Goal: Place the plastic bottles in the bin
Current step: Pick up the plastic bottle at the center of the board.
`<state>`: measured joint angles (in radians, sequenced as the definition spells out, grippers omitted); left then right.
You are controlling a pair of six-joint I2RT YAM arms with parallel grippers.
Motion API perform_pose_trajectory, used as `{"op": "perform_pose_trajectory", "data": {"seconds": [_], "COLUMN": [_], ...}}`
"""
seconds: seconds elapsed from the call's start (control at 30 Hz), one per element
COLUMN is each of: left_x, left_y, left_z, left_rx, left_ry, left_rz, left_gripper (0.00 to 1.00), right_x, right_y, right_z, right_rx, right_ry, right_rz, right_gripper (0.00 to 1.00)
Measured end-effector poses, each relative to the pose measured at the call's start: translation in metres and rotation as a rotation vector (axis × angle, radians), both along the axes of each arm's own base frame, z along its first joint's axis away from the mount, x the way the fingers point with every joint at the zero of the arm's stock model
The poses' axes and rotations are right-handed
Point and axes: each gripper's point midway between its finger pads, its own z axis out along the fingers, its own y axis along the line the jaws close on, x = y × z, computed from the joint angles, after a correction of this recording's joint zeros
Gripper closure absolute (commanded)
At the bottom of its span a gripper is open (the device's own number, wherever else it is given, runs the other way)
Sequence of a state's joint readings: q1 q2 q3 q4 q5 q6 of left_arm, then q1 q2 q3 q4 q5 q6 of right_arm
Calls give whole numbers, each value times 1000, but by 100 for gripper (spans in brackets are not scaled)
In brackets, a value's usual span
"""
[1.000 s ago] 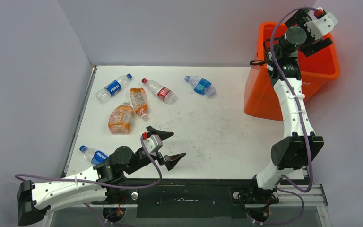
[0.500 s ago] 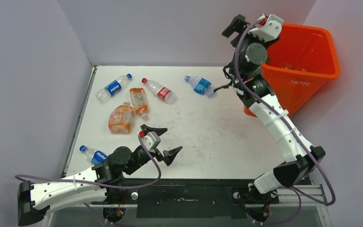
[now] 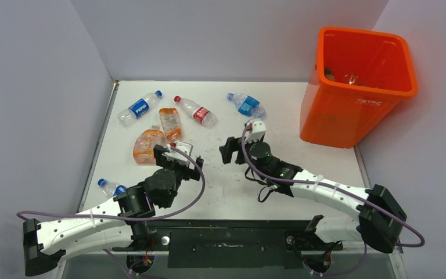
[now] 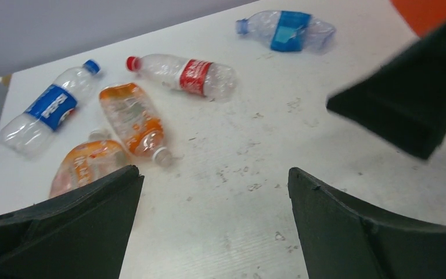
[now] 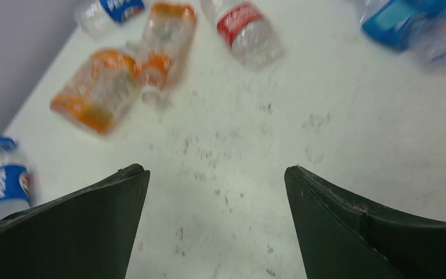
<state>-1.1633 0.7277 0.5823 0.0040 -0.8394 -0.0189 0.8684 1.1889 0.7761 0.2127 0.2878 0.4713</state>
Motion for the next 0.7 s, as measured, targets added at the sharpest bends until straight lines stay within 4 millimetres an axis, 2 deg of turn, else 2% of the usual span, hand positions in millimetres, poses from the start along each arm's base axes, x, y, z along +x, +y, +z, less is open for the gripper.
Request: {"op": "perform_pose_trajectory", "data": {"seconds": [0.03,0.1,0.2,0.27,0.37,0.47,0.57,0.7], "left_x": [3,9,23,32,37,37,36,31], "left_y": [8,28,72,118,159,155,148,144], "left_z": [0,2,6,1,-9,-24,-32,-29], "left_rx": [17,32,-2,-38,-116,-146,-152,-181], "left_ry": [14,44,79,109,143,189,216,201], "left_rz": [41,128,281,422,553,526,488,452], "left_gripper": [4,4,4,4,4,4,4,4], "right_x": [-10,-26,-41,-44,-43,-31,-11,13], "right_y": [9,22,41,54,73,97,133,170], "right_z": [-32,-72,-105,-119,-139,-157,-167,-174], "right_rx": [-41,-97,-132,-135,-135,-130,-107,-66], "right_ry": [59,135,195,208,229,246,244,231], "right_rz": [45,113,189,219,244,257,273,291], "right_gripper": [10,10,10,10,10,9,7,6]}}
